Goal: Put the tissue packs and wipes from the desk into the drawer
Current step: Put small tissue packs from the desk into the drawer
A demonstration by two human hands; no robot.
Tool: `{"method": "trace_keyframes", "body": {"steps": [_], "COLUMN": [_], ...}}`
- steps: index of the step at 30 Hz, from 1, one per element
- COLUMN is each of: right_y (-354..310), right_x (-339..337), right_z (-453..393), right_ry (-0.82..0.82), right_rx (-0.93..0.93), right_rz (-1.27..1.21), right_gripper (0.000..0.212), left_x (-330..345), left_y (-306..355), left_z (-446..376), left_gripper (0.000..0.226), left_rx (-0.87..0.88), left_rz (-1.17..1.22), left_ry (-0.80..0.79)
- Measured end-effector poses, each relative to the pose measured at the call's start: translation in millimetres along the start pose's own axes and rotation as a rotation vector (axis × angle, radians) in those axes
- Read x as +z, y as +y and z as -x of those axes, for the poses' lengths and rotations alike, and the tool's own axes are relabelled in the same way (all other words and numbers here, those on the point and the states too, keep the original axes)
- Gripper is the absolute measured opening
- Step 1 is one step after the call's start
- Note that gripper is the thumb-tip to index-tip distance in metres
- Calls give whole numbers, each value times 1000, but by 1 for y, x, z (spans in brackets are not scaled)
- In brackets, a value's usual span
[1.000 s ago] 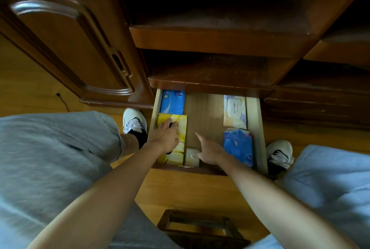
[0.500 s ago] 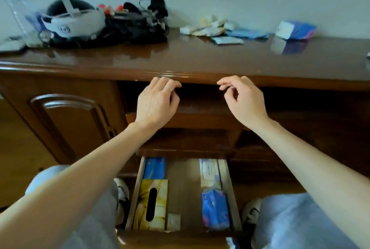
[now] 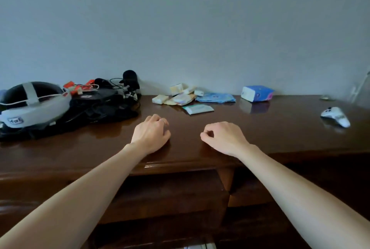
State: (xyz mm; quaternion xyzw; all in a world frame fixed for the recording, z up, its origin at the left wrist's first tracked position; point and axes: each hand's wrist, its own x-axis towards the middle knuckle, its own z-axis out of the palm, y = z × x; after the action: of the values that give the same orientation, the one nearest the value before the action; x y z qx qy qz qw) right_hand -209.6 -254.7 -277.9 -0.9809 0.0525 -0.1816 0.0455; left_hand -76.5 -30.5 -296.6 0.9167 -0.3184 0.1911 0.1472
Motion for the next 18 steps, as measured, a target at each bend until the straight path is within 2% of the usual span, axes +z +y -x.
{"method": "trace_keyframes", "body": {"steps": [3,6,9,13,18], "right_y": [8,18,30,42,54], "right_x": [10,25,43,67,100], "right_z": [-38,-83,-131,-205,-294], "right_ry": [34,26,12,65,56], "right_rx": [37,65,82,185,408], "right_rz": [-6,-4,-8,-16,-88], "right_gripper": [24,20,32,46,56], "left_x": [15,33,55,90,125], "left_y": [-3,-7,-20,-48,-79], "left_z": [-41,-84,-125,-174,-232], "left_gripper": [28,38,49,49,48], "left_rx": [2,-35,-81,-206,-246], "left_rz": [9,-8,-12,68,122], "left_ry": [-9,-43,-11,54,-93]}}
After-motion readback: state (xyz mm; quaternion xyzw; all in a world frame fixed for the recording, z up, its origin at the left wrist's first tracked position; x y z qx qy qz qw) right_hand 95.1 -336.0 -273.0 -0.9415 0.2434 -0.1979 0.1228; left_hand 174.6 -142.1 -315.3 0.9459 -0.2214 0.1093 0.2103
